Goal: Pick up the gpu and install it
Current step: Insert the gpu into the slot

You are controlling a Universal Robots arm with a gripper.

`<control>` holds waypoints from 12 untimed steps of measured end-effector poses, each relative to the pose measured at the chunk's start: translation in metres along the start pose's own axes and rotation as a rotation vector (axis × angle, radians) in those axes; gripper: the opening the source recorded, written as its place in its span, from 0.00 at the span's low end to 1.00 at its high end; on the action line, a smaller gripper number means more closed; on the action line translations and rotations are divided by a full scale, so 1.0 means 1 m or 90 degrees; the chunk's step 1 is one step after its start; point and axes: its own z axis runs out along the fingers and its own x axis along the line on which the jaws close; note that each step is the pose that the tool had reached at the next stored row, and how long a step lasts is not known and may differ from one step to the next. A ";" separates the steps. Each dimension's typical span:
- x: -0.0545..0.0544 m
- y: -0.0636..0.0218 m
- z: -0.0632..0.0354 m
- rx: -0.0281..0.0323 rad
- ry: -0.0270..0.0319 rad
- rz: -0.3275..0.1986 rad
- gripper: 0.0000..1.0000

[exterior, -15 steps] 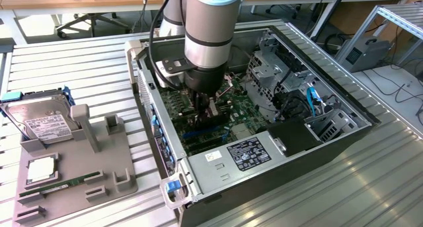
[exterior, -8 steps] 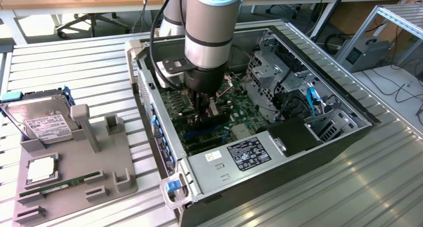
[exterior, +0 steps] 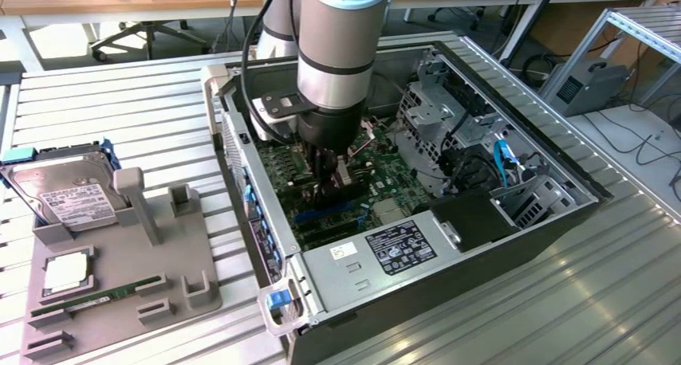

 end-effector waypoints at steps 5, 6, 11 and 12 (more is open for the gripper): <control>0.000 -0.0001 0.0000 0.0000 -0.0004 0.000 0.27; 0.000 -0.0001 0.0000 0.0000 -0.0004 0.000 0.27; 0.000 -0.0001 0.0005 -0.0005 -0.0002 0.015 0.27; 0.000 -0.0001 0.0006 -0.0006 -0.0001 0.019 0.27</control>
